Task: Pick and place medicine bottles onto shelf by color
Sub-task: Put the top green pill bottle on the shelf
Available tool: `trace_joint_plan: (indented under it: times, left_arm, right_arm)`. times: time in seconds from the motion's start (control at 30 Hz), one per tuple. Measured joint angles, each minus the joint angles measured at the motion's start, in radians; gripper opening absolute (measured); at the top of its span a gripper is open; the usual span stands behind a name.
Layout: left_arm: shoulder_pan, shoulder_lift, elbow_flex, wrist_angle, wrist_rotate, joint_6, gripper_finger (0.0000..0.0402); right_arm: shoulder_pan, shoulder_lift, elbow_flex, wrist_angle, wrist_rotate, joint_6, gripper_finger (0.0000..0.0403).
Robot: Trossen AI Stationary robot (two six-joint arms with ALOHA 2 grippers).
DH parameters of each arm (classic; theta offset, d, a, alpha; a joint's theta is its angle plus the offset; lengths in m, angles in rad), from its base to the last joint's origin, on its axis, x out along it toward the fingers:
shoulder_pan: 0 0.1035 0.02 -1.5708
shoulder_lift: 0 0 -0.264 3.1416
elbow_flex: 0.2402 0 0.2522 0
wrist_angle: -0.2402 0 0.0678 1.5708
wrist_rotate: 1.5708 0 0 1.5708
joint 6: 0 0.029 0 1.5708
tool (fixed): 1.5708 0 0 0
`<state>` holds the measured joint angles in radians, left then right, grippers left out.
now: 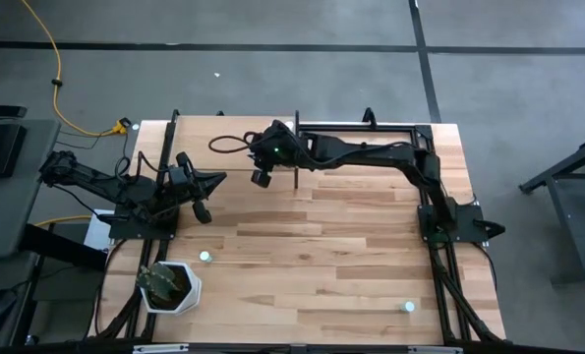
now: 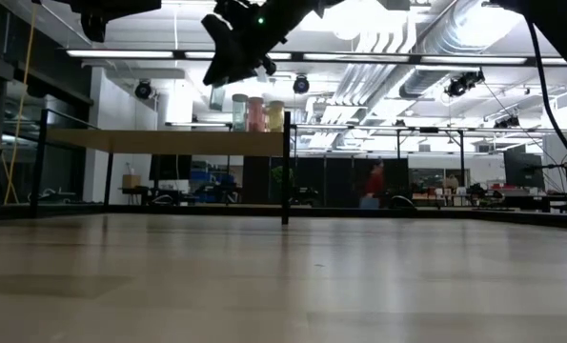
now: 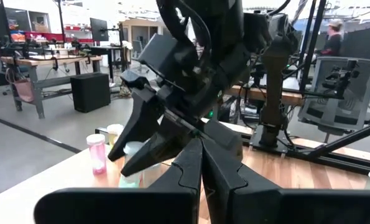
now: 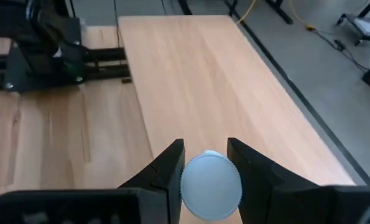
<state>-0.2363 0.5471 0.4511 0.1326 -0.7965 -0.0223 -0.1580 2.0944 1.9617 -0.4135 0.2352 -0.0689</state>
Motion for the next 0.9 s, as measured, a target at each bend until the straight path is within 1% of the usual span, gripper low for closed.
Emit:
trace_joint_plan:
  times: [0.27, 0.4, 0.6, 0.9]
  left_arm:
    - [0.000, 0.000, 0.000, 0.000, 0.000, 0.000, 0.0000]
    - [0.000, 0.000, 0.000, 0.000, 0.000, 0.000, 0.0000]
    - [0.000, 0.000, 0.000, 0.000, 0.000, 0.000, 0.0000]
    - [0.000, 0.000, 0.000, 0.000, 0.000, 0.000, 0.0000]
  right_arm:
    - [-0.007, 0.001, 0.001, -0.033, 0.107, 0.000, 0.0099]
    - [-0.008, 0.001, 0.001, -0.048, 0.106, 0.000, 0.0099]
    - [-0.017, 0.001, 0.001, -0.063, 0.106, 0.044, 0.0100]
    - [-0.030, 0.001, 0.001, -0.088, 0.103, 0.046, 0.0117]
